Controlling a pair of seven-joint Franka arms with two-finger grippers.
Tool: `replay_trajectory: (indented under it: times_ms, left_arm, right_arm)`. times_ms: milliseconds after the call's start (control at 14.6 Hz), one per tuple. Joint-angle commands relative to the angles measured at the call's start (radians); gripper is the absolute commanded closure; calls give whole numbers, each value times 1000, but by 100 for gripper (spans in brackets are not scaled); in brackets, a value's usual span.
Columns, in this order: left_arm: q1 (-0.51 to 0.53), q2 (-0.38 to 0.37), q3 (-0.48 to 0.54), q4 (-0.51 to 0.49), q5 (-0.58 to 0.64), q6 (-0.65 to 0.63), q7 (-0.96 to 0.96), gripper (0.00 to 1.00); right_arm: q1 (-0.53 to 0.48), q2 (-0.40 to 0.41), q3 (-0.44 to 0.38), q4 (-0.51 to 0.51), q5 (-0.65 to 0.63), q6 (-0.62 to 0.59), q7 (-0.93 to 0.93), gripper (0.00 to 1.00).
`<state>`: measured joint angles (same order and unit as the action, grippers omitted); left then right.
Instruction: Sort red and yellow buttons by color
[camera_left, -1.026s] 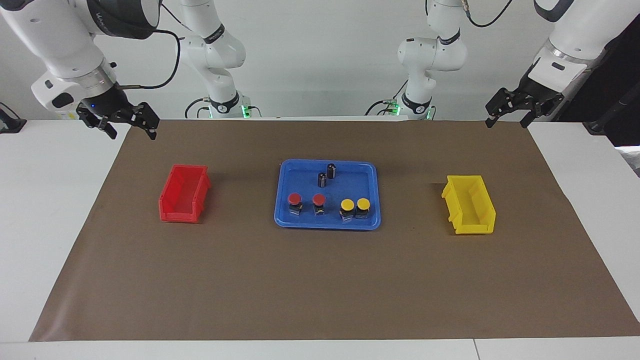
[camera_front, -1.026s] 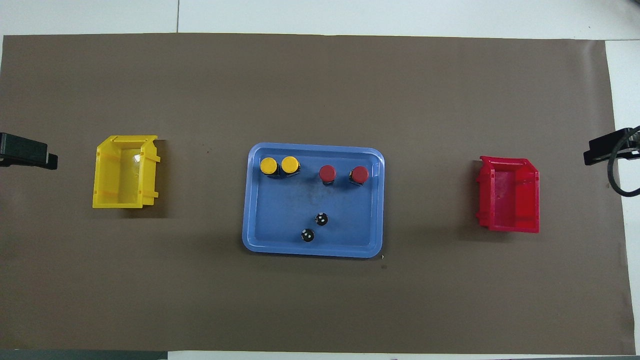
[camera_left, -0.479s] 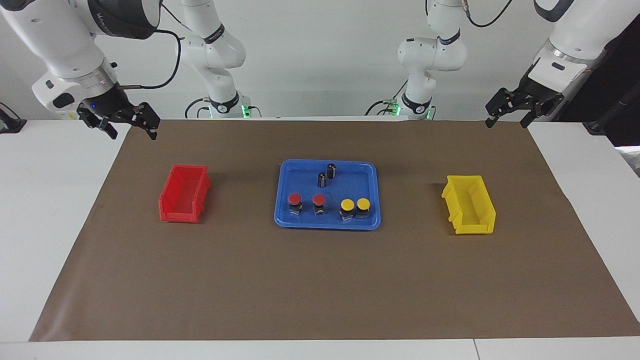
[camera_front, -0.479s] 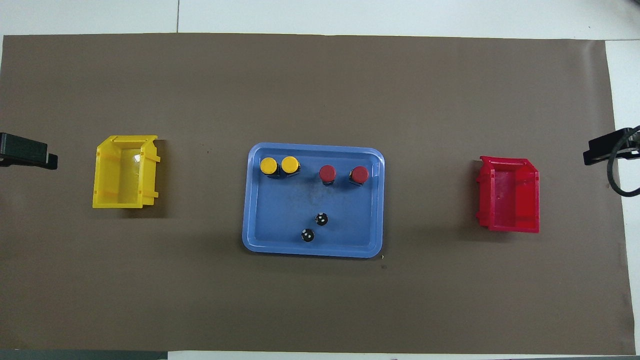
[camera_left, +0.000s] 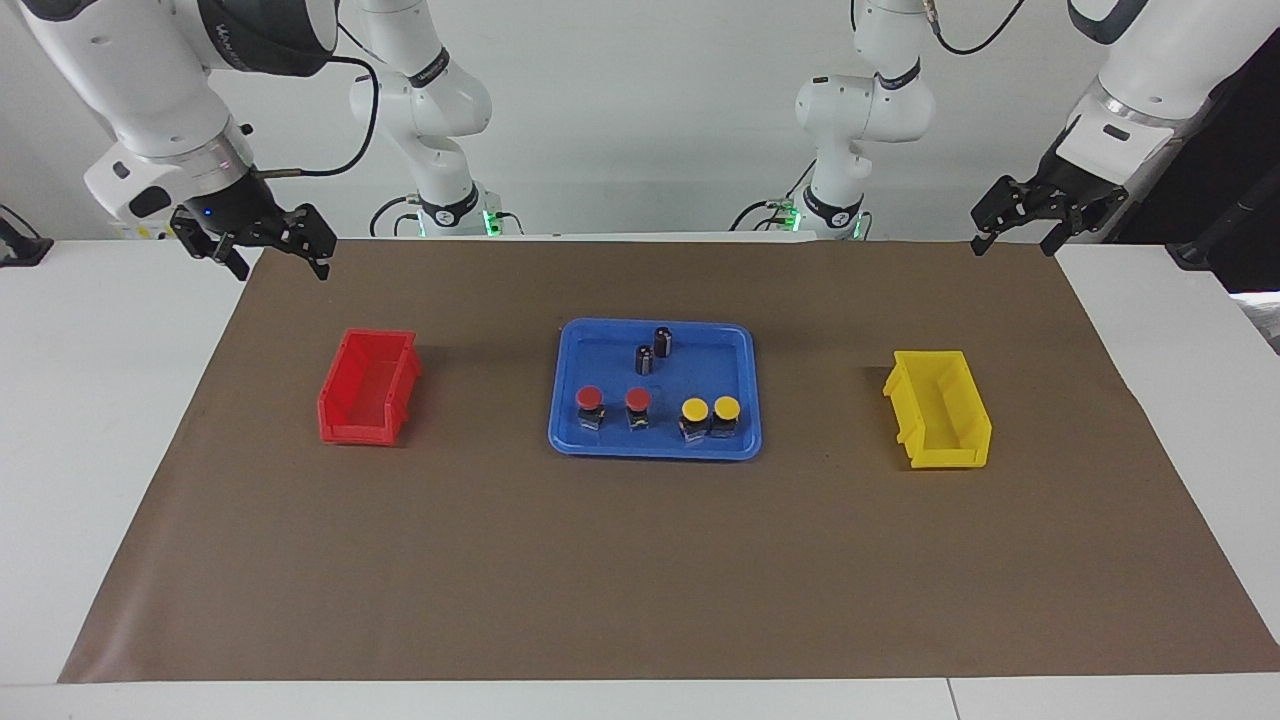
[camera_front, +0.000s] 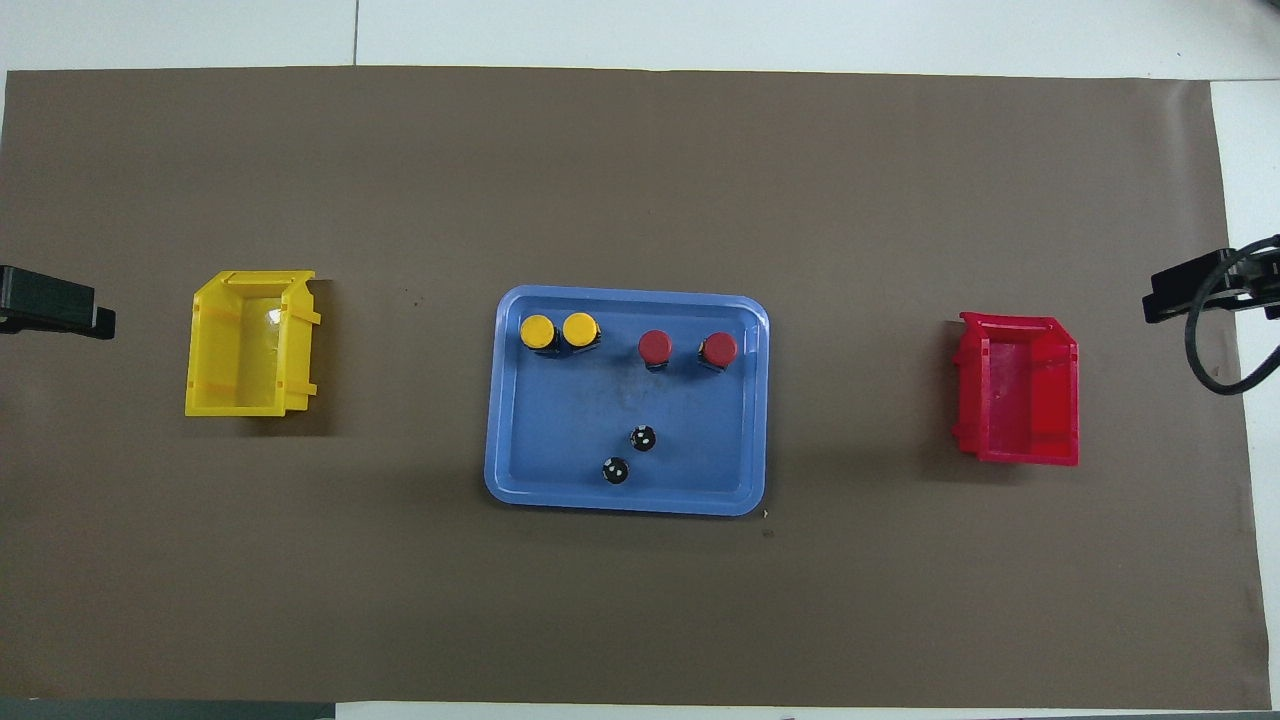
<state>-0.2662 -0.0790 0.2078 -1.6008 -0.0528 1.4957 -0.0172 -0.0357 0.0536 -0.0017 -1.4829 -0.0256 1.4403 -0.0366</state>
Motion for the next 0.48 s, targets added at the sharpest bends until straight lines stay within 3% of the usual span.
replay_trajectory:
  times_ms: [0,137,205,410]
  left_arm:
    - [7,-8,-4,-4,19,-12,3,0]
    - [7,-8,-4,-4,19,-14,5,0]
    - [7,-8,-4,-4,19,-12,3,0]
    - [7,-8,-4,-4,19,-14,3,0]
  right_arm:
    - [25,161,9,240,6,-92,58,0]
    - [46,192,78,247,6,-42,145,0]
    - [92,212,98,233,9,50,259,0]
    - [249,241,98,57,7,289,462,0]
